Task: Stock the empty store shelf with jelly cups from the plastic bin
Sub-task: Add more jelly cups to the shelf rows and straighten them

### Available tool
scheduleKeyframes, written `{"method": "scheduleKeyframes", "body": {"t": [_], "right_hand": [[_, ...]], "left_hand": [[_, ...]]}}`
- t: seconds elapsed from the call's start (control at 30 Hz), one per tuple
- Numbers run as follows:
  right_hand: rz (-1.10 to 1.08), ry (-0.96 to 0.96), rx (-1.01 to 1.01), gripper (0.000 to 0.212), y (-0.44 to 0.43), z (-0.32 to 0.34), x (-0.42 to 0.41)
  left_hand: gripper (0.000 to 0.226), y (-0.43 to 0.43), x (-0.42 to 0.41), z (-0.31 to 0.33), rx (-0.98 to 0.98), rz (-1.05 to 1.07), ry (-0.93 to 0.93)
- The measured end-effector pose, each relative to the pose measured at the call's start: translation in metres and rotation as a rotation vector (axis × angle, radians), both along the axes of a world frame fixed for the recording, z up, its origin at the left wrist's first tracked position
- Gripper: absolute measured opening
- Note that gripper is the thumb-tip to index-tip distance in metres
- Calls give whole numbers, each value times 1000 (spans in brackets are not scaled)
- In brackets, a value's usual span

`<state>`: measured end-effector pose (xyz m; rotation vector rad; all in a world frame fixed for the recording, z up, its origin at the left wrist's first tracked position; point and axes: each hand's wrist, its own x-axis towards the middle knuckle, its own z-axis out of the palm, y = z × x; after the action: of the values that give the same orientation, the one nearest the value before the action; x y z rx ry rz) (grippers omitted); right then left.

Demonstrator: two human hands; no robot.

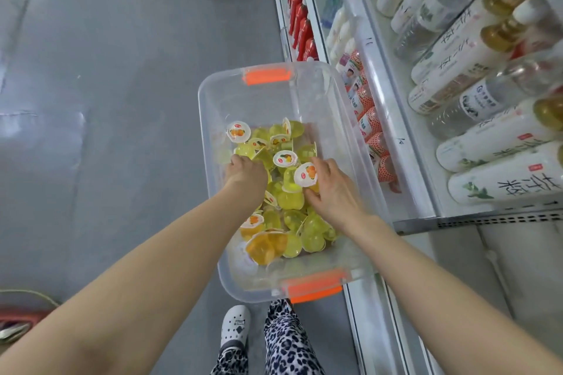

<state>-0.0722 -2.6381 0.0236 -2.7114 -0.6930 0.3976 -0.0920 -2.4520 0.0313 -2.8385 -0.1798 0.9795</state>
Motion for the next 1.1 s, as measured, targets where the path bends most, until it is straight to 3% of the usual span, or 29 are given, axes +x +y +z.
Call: {"method": "scheduleKeyframes", "body": {"t": [0.1, 0.27, 0.43, 0.6, 1.1], "right_hand": [[-57, 9, 47, 57, -1, 15, -6], [-162, -93, 120, 59, -13, 49, -31], [-267, -150, 128, 62, -34, 92, -75], [-380, -266, 157, 54, -61, 131, -125], [-779, -618, 78, 52, -194, 258, -295]], "left_hand": [[41, 0, -7, 13, -113, -4, -130], [46, 0, -28, 40, -490, 216, -361], [51, -2, -65, 70, -689, 204, -484], [73, -17, -100, 104, -755, 25, -547], [63, -157, -156, 225, -963, -566, -638]]}}
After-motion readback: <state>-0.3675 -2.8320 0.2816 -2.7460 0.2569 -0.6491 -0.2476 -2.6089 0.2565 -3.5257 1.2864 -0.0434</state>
